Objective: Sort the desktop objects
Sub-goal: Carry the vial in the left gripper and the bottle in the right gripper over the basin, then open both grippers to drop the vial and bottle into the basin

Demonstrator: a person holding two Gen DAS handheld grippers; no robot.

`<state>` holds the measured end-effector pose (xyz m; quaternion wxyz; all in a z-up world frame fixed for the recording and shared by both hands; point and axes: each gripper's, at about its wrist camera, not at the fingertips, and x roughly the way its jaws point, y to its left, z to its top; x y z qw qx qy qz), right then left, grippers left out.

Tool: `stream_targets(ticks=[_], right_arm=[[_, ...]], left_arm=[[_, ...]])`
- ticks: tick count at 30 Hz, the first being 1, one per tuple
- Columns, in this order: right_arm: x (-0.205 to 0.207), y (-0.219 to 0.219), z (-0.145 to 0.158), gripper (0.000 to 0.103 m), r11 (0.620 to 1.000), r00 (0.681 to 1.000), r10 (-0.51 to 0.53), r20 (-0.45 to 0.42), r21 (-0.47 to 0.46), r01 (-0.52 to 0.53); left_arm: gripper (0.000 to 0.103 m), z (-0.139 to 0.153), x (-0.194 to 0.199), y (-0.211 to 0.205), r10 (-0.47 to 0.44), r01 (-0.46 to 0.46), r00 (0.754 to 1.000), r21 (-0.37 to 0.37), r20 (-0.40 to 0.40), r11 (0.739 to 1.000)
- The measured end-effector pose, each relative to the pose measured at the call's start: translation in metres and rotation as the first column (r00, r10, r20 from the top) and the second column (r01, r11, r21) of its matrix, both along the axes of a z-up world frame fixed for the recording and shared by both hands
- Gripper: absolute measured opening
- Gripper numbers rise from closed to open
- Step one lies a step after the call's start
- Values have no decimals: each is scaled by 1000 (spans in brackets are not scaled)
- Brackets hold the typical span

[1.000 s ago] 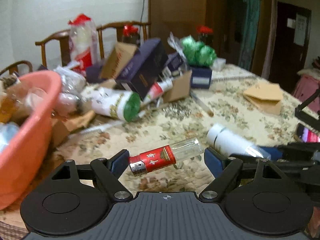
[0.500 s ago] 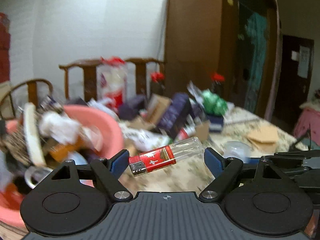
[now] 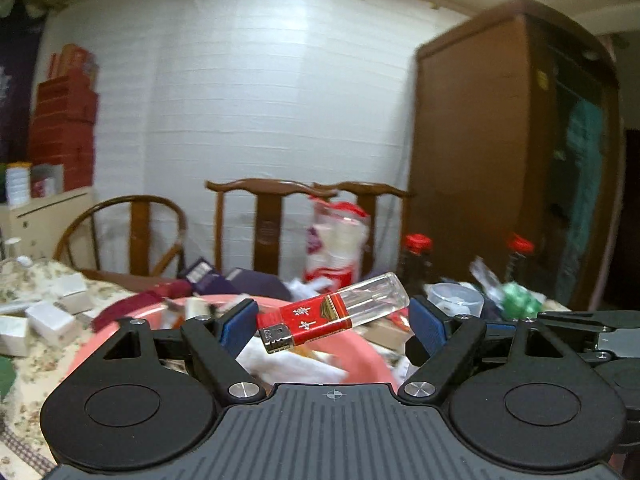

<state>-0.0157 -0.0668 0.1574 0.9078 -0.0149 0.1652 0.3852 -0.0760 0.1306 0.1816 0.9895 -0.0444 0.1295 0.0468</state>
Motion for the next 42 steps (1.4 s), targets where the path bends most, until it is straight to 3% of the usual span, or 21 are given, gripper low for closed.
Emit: stream_targets(ticks=[9, 15, 17, 25, 29, 35, 38, 40, 42], right_arm=[[27, 69, 2, 39, 997, 997, 63, -41, -34, -64], [48, 120, -21, 39, 990, 995, 64, -71, -122, -73], [50, 131, -30, 39, 987, 997, 66, -45, -142, -72], [72, 164, -46, 40, 967, 997, 40, -59, -250, -54], [87, 170, -55, 44, 954, 998, 7, -67, -300, -27], [100, 170, -63, 45, 946, 995, 4, -101, -321, -36], [85, 150, -50, 50, 956, 998, 38, -53, -289, -52], [74, 124, -38, 68, 974, 999, 49, -21, -220, -53], [65, 95, -25, 76, 987, 998, 62, 6, -146, -60]], left_arm=[[85, -6, 9, 66, 124, -126, 992, -42, -35, 991], [86, -34, 31, 112, 183, -200, 972, -107, -150, 974], [86, -42, 35, 124, 194, -220, 964, -136, -182, 966], [88, -58, 63, 136, 241, -273, 939, -106, -245, 956], [85, -73, 85, 142, 229, -281, 923, -134, -310, 950], [91, -74, 93, 135, 302, -340, 893, -62, -334, 938], [90, -65, 74, 135, 245, -295, 924, -141, -295, 945], [91, -58, 60, 130, 258, -306, 927, -149, -271, 940], [95, -51, 46, 119, 256, -291, 936, -123, -240, 949]])
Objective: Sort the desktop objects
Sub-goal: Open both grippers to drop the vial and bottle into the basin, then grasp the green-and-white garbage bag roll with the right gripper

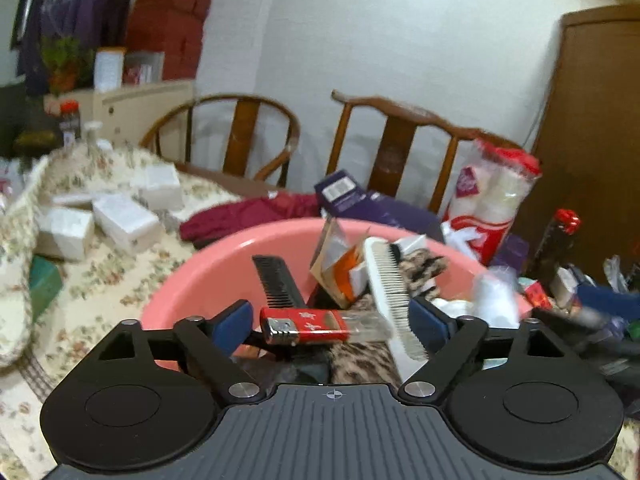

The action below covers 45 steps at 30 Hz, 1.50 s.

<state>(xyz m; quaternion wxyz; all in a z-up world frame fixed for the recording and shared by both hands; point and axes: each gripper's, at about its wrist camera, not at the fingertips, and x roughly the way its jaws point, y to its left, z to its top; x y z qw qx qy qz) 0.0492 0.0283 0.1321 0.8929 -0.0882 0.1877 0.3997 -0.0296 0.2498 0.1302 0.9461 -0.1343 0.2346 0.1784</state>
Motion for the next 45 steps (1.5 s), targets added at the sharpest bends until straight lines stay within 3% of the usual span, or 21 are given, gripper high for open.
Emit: stream_targets(ticks=[4, 7, 9, 14, 17, 19, 23, 25, 29, 33, 38, 39, 40, 45], right_arm=[[-11, -69, 15, 82, 996, 1000, -2, 11, 86, 1], [-14, -118, 4, 86, 995, 997, -64, 46, 74, 61], [-11, -148, -13, 86, 993, 993, -112, 24, 40, 111], [-4, -198, -69, 86, 975, 976, -215, -28, -53, 214], [8, -206, -93, 86, 967, 966, -244, -80, -91, 237], [17, -203, -103, 86, 964, 964, -249, -87, -115, 239], [42, -186, -116, 86, 968, 964, -237, -123, -113, 223], [55, -176, -118, 86, 968, 966, -234, -112, -117, 221], [74, -153, -120, 86, 973, 974, -206, -90, -129, 193], [89, -134, -122, 86, 964, 976, -214, -39, -167, 205], [113, -119, -131, 85, 959, 969, -236, -69, -179, 221], [115, -118, -133, 79, 959, 968, -236, -84, -180, 218], [114, -117, -134, 63, 960, 969, -229, -88, -184, 210], [81, -136, -130, 61, 957, 966, -232, -115, -207, 205]], left_arm=[[101, 13, -27, -34, -54, 51, 997, 60, 52, 997], [102, 17, -47, -75, -149, 139, 986, 115, 80, 984], [103, 15, -57, -103, -224, 209, 970, 145, 92, 967], [103, -12, -58, -176, -419, 409, 907, 139, 48, 902], [103, -40, -51, -214, -515, 513, 857, 122, -16, 850], [103, -59, -50, -229, -542, 543, 839, 109, -42, 832], [103, -93, -38, -232, -544, 550, 833, 37, -103, 835], [103, -102, -34, -228, -520, 527, 845, 26, -123, 850], [103, -108, -27, -215, -483, 490, 866, 22, -131, 871], [103, -115, -17, -208, -474, 478, 870, 0, -136, 878], [103, -126, -3, -207, -467, 470, 872, -18, -148, 882], [103, -126, -3, -206, -464, 466, 873, -25, -149, 884], [103, -128, -2, -204, -460, 460, 875, -33, -149, 887], [103, -129, -9, -193, -432, 430, 891, -44, -136, 902]])
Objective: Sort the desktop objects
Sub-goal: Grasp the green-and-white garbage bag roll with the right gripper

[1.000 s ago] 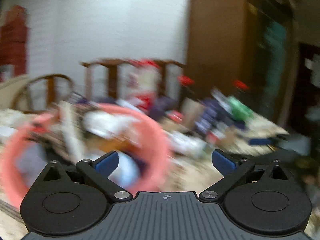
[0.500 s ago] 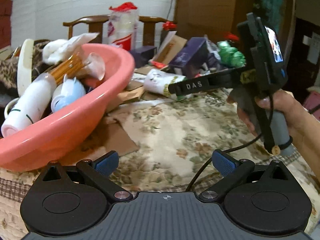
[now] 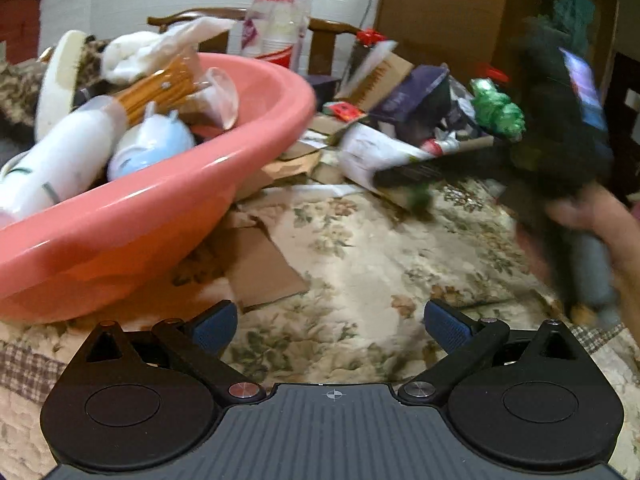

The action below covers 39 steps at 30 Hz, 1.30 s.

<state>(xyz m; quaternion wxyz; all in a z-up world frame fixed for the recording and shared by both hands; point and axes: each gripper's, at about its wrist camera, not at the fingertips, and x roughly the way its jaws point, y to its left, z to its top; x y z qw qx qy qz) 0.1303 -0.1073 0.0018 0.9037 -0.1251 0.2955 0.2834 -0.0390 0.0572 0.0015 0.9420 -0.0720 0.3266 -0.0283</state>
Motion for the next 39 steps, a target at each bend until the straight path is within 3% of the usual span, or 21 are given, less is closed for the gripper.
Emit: stream_targets(ticks=[5, 9, 17, 21, 24, 27, 28, 35, 39], right_arm=[[-41, -59, 5, 61, 996, 998, 37, -57, 87, -32], [-55, -86, -1, 61, 992, 999, 6, -39, 124, -1], [-55, -93, 0, 62, 985, 999, -34, -26, 168, 38], [-55, -97, 3, 63, 978, 998, -46, -33, 203, 52], [-55, -104, 7, 63, 968, 998, -52, -41, 243, 61], [-53, -108, 8, 64, 959, 996, -66, -58, 271, 80], [-52, -109, 8, 64, 958, 996, -67, -64, 275, 83], [-53, -109, 8, 64, 955, 995, -75, -60, 282, 89], [-53, -109, 9, 64, 954, 996, -63, -62, 289, 79]], left_arm=[[103, -1, 5, 3, 68, -68, 998, 35, 4, 997], [103, -2, 21, -7, 133, -133, 991, 84, 0, 988], [103, -7, 58, -23, 339, -333, 940, 137, -26, 933], [99, -9, 69, -37, 323, -311, 946, 186, -38, 932], [88, -8, 63, -37, 326, -317, 945, 178, -22, 931], [50, -4, 48, -31, 340, -337, 940, 168, 11, 927], [47, -4, 44, -29, 356, -355, 934, 177, 23, 918], [52, -4, 36, -15, 386, -386, 922, 161, 32, 908], [48, -4, 37, -20, 384, -384, 923, 181, 36, 906]])
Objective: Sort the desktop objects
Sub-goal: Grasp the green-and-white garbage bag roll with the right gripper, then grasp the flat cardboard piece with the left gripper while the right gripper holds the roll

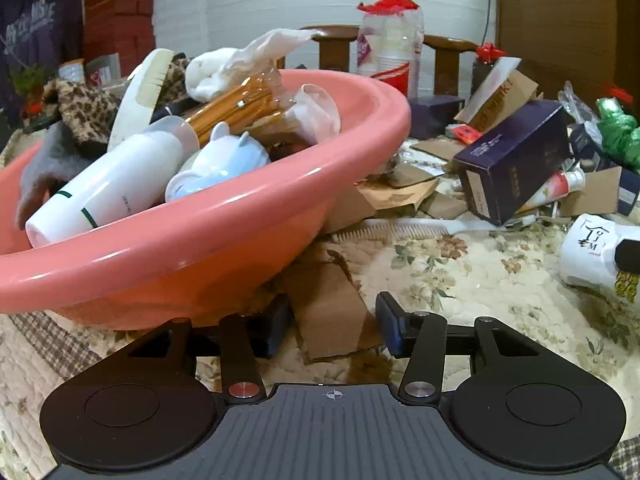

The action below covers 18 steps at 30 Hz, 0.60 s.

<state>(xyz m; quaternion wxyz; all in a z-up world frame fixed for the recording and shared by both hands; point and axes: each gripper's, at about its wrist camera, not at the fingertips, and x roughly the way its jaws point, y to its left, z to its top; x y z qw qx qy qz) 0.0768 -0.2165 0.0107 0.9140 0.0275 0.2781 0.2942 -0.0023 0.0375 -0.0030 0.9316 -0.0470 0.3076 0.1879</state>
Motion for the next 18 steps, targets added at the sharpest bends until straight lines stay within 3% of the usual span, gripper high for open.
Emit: stream_targets(ticks=[5, 12, 14, 16, 18], right_arm=[[-3, -1, 2, 64, 1000, 1000, 2, 13, 9, -2], [-7, 6, 0, 63, 999, 999, 12, 33, -53, -10], [-6, 6, 1, 70, 997, 999, 13, 39, -76, -10], [-7, 8, 1, 84, 992, 998, 27, 49, -122, -21], [-11, 9, 2, 84, 986, 995, 29, 93, -167, -14]], left_arm=[[47, 0, -15, 11, -28, 31, 999, -73, 45, 997], [47, 2, -33, 3, -137, 137, 990, -17, 19, 990], [47, 1, -37, -1, -207, 208, 978, -15, 15, 978], [47, 2, -39, -5, -234, 234, 972, 6, 7, 972], [52, 1, -38, -4, -242, 242, 970, 0, 6, 970]])
